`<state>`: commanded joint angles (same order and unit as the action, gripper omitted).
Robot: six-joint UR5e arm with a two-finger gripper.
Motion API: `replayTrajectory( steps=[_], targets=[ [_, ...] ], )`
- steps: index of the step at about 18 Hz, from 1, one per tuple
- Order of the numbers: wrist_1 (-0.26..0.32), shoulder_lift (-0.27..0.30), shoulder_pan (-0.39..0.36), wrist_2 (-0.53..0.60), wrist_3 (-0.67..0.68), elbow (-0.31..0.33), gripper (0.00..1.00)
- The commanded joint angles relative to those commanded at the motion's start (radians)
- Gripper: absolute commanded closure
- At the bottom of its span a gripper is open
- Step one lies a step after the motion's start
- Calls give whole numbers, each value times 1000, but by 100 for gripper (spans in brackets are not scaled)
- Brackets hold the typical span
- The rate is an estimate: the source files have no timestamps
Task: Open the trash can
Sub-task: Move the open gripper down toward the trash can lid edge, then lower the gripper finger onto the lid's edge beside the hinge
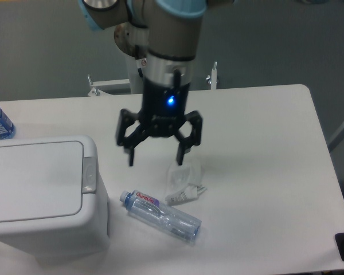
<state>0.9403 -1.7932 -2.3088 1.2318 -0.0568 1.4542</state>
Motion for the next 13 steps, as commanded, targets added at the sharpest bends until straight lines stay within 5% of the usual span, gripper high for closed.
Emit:
replayTrajectory(
  steps=[13],
  targets=[
    [0, -20, 43, 0, 8, 14, 0]
  ],
)
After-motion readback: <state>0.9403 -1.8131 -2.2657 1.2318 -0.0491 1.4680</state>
